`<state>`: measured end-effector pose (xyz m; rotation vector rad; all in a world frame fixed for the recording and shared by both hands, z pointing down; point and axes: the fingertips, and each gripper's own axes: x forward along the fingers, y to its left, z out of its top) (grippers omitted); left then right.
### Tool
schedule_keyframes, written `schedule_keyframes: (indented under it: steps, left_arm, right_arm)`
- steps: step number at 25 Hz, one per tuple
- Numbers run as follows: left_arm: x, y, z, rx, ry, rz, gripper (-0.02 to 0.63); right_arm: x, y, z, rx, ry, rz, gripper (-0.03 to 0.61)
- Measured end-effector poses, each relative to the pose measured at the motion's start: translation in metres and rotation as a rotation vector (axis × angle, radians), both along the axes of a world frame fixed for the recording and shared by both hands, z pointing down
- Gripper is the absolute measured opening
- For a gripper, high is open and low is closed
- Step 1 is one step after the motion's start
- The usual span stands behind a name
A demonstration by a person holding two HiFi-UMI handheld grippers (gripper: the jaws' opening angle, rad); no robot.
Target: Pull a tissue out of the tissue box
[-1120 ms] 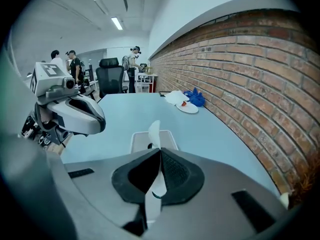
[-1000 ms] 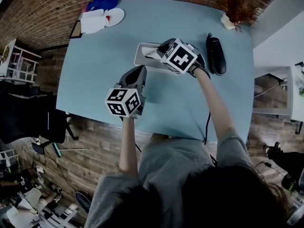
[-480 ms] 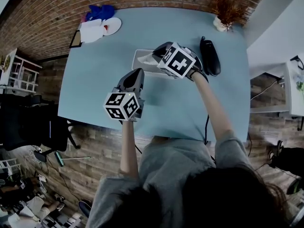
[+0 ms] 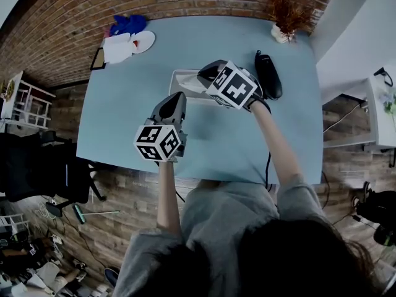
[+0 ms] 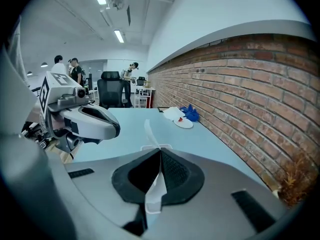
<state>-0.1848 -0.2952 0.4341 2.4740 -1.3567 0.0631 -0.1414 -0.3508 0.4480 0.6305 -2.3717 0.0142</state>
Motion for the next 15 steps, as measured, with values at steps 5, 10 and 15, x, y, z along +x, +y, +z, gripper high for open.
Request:
schedule_keyframes:
  steps: [5,10,15]
  left_arm:
    - [0.007,0.004,-0.006,0.011,-0.010,0.001,0.003]
    - [0.011,0.011,-0.010,0.026,-0.014,-0.007,0.003]
    - [0.014,0.019,-0.019,0.056,-0.012,-0.031,0.003]
  right_arm:
    - [0.009,0.006,-0.006,0.012,-0.031,0.009,0.000]
    - [0.016,0.012,-0.018,0.028,-0.091,0.018,0.002]
    - [0.023,0.020,-0.047,0.045,-0.226,0.023,0.002]
